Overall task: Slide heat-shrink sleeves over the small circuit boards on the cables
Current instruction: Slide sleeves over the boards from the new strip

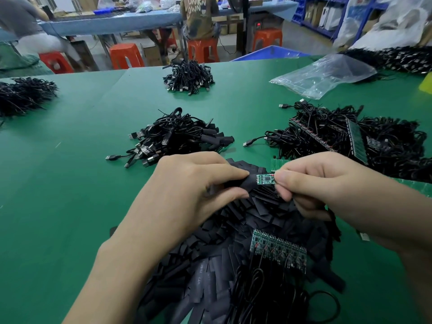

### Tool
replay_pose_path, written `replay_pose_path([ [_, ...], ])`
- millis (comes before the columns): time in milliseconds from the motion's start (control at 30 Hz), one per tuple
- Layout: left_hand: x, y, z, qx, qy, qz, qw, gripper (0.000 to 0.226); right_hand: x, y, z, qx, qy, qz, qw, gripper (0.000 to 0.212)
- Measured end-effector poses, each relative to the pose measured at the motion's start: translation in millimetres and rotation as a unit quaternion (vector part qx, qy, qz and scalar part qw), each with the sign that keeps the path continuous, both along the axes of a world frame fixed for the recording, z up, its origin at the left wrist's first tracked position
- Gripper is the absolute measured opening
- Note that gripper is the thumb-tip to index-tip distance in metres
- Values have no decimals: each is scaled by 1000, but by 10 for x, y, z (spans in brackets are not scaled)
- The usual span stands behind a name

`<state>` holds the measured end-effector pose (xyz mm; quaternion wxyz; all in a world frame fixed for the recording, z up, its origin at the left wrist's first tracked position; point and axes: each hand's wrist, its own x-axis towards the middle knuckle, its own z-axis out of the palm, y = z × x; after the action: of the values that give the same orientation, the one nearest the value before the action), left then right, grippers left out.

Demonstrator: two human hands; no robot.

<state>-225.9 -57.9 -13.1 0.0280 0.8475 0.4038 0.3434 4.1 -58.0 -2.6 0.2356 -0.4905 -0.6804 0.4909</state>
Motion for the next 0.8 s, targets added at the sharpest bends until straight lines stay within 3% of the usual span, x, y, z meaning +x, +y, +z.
replay_pose_path([
  [267,-12,54,-73,-60,-7,12,998,27,-40,-41,54,91,-134,15,987,36],
  [800,-31,67,-99,1,-15,-20,1000,28,-26,-29,62,88,-102,35,990,34],
])
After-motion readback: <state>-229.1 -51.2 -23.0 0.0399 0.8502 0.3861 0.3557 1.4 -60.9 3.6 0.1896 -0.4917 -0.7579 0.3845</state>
